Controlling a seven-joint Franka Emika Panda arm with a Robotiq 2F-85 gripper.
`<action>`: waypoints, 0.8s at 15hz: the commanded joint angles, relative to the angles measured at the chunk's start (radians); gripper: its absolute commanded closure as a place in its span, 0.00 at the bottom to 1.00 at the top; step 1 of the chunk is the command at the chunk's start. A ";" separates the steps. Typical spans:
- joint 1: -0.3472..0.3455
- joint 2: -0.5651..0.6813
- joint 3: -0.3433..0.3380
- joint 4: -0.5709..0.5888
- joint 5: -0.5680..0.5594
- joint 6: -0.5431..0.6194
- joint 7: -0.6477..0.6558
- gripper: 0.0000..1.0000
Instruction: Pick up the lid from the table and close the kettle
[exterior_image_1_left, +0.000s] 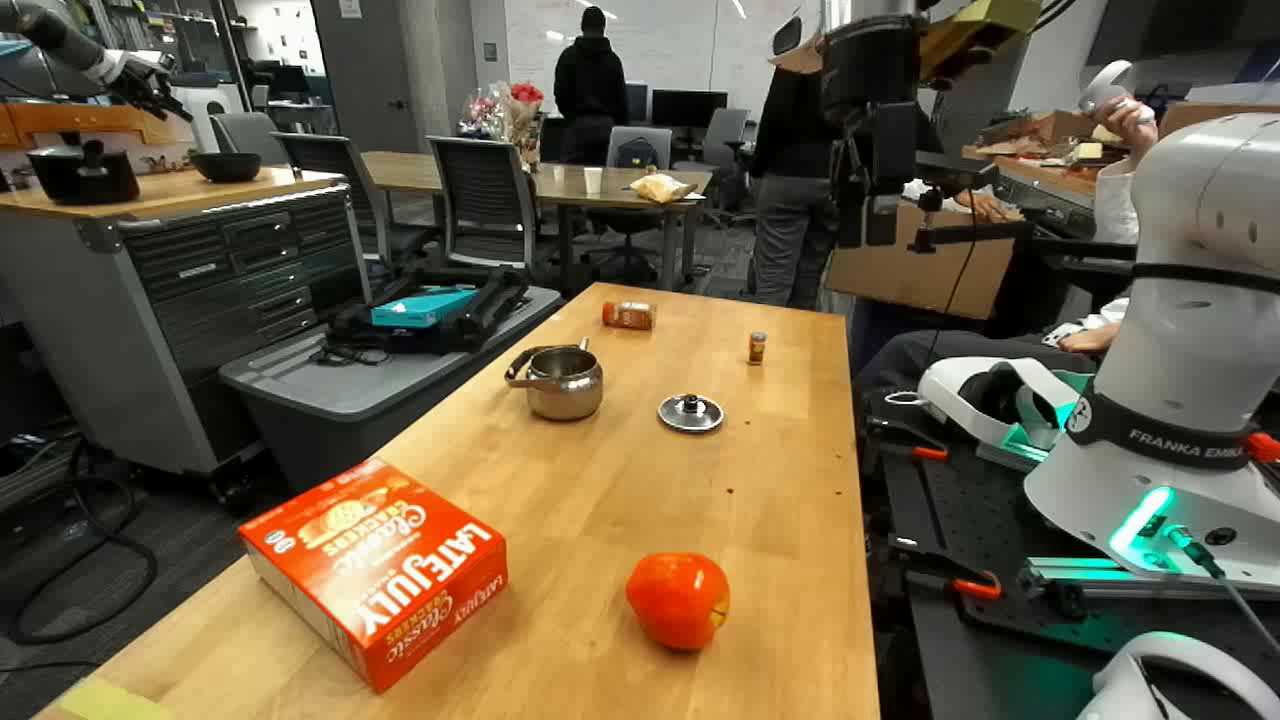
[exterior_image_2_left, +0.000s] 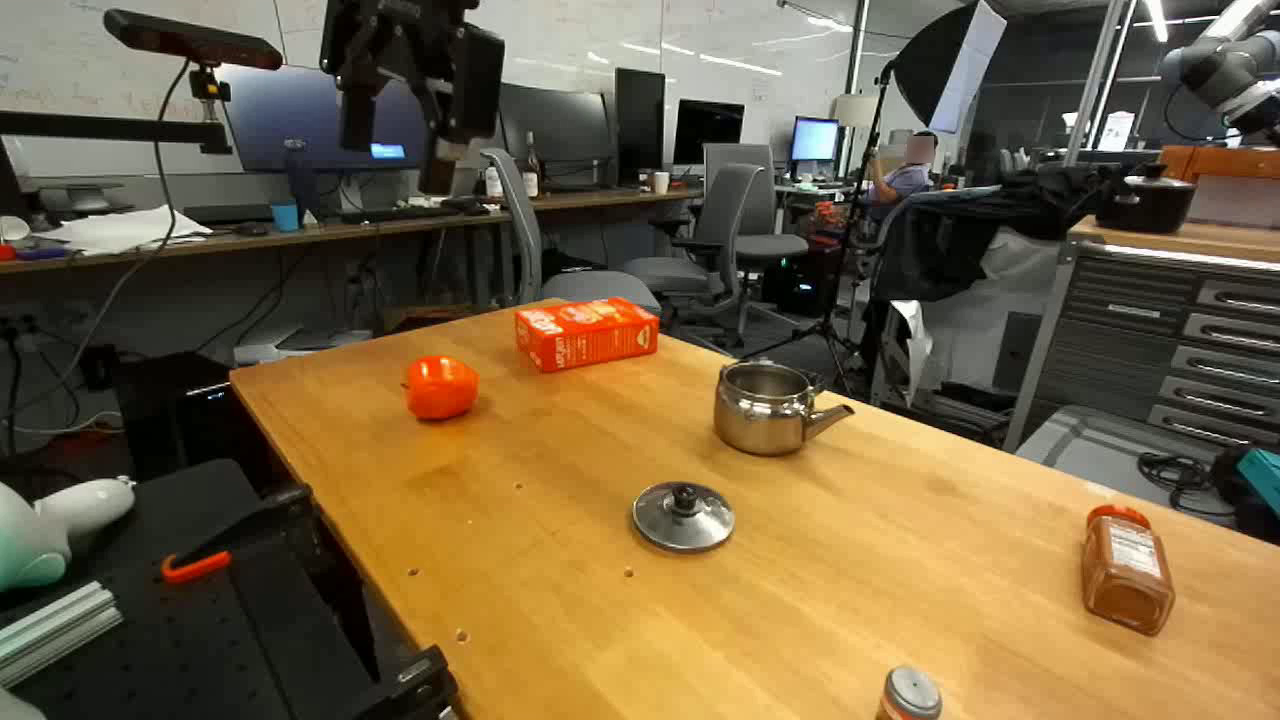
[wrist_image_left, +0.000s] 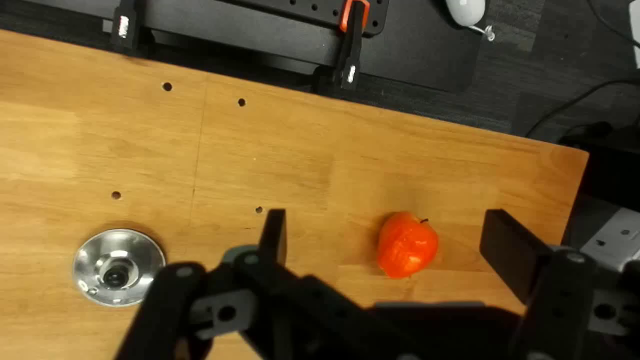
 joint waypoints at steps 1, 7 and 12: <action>-0.016 0.001 0.014 0.002 0.008 -0.002 -0.008 0.00; -0.016 0.000 0.014 0.003 0.008 -0.002 -0.008 0.00; -0.016 0.000 0.014 0.003 0.008 -0.002 -0.008 0.00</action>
